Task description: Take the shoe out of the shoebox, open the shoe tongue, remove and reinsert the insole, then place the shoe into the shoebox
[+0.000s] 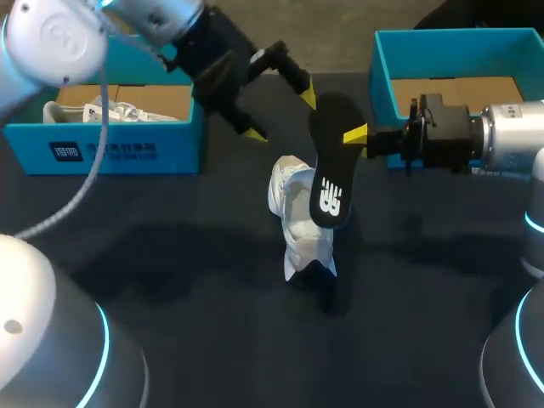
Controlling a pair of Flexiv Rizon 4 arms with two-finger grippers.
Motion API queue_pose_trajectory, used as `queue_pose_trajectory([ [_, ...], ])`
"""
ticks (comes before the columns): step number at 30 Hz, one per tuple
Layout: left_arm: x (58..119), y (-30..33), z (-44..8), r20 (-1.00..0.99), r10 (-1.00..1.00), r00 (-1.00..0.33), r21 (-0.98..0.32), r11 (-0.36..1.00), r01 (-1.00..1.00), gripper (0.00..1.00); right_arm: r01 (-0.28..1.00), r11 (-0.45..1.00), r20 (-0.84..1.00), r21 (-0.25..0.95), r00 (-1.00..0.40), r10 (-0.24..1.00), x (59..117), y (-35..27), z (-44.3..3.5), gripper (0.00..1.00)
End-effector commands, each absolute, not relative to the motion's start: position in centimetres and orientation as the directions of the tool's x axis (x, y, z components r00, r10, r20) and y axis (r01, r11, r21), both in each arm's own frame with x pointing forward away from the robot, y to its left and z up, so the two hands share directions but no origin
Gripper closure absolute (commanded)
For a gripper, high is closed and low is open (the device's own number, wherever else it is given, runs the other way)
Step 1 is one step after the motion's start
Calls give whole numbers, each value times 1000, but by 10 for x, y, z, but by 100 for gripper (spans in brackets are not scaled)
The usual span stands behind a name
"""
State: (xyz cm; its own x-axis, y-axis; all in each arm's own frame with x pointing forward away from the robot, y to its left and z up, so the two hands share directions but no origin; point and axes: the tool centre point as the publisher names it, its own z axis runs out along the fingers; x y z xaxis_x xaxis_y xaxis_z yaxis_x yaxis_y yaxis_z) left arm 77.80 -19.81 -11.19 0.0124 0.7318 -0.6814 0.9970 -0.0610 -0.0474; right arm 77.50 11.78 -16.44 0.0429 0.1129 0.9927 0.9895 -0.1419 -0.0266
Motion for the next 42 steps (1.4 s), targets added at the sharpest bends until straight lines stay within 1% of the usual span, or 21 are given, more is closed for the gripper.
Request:
queue_pose_trajectory([
  [1, 775, -193, -125, -921, 389, -18, -33, -34, 999, 0, 989, -149, 993, -23, 40, 114, 771, 118, -163, 100],
  [8, 770, -197, -130, -977, 214, -6, -14, -35, 999, 0, 988, -152, 992, -19, 37, 117, 767, 115, -158, 100],
  [9, 769, -197, -130, -981, 195, 12, 4, -38, 999, 0, 988, -152, 993, -19, 37, 116, 767, 115, -157, 100],
  [12, 769, -197, -133, -989, 150, 2, -1, -20, 1000, 0, 988, -154, 992, -20, 38, 117, 766, 114, -156, 100],
  [17, 767, -198, -133, -997, 80, 9, 7, -31, 999, 0, 988, -156, 993, -21, 39, 112, 763, 113, -153, 100],
  [35, 768, -216, -130, -997, -14, 82, 82, 13, 997, 0, 992, -119, 997, -41, 48, 56, 747, 133, -135, 100],
  [42, 769, -230, -132, -996, -36, 78, 77, 45, 996, 0, 992, -119, 998, -46, 51, 39, 742, 143, -139, 100],
])
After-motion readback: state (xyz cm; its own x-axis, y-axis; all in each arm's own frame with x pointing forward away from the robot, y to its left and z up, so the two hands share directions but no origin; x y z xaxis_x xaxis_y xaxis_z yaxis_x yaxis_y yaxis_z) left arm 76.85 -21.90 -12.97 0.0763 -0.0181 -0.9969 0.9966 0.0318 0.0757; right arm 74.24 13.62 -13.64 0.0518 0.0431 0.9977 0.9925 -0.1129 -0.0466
